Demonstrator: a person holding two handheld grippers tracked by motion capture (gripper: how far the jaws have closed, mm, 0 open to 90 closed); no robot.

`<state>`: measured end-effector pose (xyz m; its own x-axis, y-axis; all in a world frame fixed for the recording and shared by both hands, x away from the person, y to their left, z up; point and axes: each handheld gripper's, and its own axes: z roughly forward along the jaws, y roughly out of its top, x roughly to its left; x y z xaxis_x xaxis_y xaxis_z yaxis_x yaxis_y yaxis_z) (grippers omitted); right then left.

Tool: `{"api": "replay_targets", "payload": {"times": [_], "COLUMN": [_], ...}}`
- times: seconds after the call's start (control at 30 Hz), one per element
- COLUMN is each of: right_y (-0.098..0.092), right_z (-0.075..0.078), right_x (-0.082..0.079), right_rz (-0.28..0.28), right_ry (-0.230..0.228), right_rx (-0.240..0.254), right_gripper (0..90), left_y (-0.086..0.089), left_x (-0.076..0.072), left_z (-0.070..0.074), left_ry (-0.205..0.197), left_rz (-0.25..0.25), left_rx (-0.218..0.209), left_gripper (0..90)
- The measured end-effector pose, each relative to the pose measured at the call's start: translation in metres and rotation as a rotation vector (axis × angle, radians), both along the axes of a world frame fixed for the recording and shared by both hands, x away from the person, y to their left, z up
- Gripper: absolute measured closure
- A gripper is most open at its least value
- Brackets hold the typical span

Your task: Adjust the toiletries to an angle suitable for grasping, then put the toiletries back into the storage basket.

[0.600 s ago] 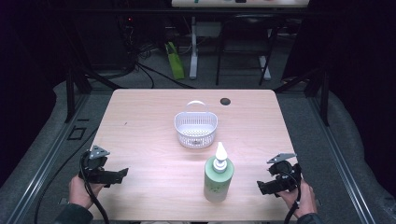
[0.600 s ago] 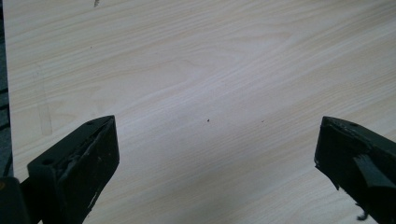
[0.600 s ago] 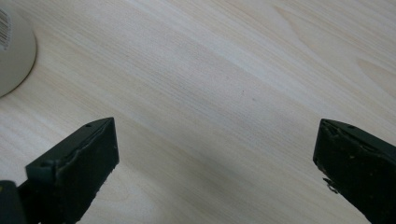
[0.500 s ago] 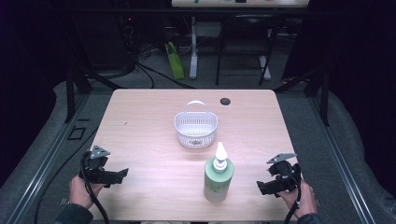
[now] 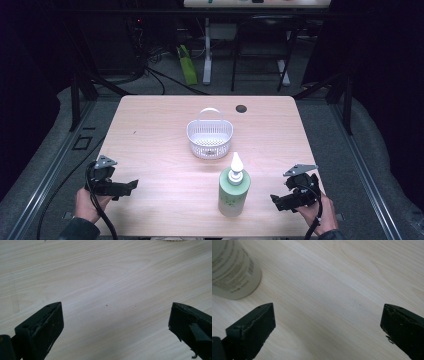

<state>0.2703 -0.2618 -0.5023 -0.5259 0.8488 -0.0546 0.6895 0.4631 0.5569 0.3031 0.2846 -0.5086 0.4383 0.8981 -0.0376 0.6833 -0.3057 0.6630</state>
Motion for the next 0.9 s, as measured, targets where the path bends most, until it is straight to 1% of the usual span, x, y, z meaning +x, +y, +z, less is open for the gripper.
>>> {"api": "replay_targets", "payload": {"times": [0.07, 0.1, 0.17, 0.3, 0.37, 0.47, 0.6, 0.73, 0.9], "right_y": [0.002, 0.003, 0.006, 0.013, 0.015, 0.015, 0.015, 0.019, 0.024], "right_z": [0.001, 0.002, 0.003, 0.006, 0.007, 0.008, 0.009, 0.01, 0.012], "right_x": [-0.001, -0.003, -0.006, -0.01, -0.011, -0.011, -0.012, -0.013, -0.015], "right_rz": [0.008, 0.008, 0.009, 0.04, 0.043, 0.049, 0.055, 0.075, 0.097], "right_ry": [-0.007, -0.005, -0.008, -0.022, -0.022, -0.029, -0.026, -0.027, -0.031], "right_rx": [0.006, 0.022, 0.036, 0.044, 0.056, 0.058, 0.079, 0.081, 0.1], "right_gripper": [0.0, 0.0, 0.0, 0.0, 0.0, 0.0, 0.0, 0.0, 0.0], "left_y": [0.0, 0.0, 0.0, 0.0, 0.0, 0.0, 0.0, 0.0, 0.001], "left_x": [0.0, 0.0, 0.001, 0.001, 0.002, 0.002, 0.002, 0.002, 0.004], "left_z": [0.0, 0.0, 0.0, 0.0, -0.001, -0.002, -0.002, -0.002, -0.003], "left_ry": [0.004, 0.004, 0.004, 0.001, 0.008, 0.01, 0.008, 0.011, 0.019], "left_rz": [0.001, 0.001, -0.005, -0.005, -0.01, -0.007, -0.006, -0.01, -0.012], "left_rx": [-0.002, -0.002, 0.002, 0.002, -0.002, -0.009, -0.005, 0.0, 0.004], "left_gripper": [0.0, 0.0, 0.0, 0.0, 0.0, 0.0, 0.0, 0.0, 0.0]}}
